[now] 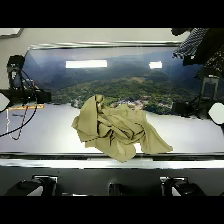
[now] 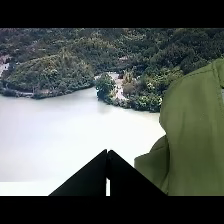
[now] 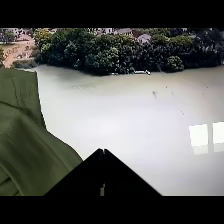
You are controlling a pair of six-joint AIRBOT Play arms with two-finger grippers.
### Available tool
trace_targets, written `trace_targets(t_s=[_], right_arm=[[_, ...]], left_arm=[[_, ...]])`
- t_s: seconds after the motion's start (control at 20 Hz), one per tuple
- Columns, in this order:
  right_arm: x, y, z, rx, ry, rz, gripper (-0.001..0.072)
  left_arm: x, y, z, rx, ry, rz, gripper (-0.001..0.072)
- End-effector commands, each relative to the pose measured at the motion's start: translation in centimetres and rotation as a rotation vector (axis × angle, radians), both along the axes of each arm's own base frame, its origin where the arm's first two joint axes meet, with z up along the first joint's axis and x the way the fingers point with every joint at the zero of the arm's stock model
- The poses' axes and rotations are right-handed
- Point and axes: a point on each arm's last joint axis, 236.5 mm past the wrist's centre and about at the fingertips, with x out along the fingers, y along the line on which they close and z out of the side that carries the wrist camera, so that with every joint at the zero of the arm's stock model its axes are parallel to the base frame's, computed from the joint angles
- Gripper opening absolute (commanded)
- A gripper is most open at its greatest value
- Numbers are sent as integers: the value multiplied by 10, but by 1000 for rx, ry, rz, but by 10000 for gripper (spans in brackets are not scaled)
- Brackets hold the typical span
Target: Fold the clothes and pants, and hang the long-sleeved shirts on hangers.
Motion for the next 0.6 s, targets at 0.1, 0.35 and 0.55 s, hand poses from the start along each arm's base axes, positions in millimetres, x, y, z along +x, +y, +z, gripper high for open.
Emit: trace_targets(t_s=[0.1, 0.35, 0.55], right_arm=[[0, 0, 0, 0, 2, 0, 47], [0, 0, 0, 0, 2, 0, 47], [4, 1, 2, 2, -21, 2, 47]], left_arm=[[0, 0, 0, 1, 1, 1, 36], [0, 0, 0, 1, 1, 0, 35], [0, 0, 0, 1, 1, 0, 35]])
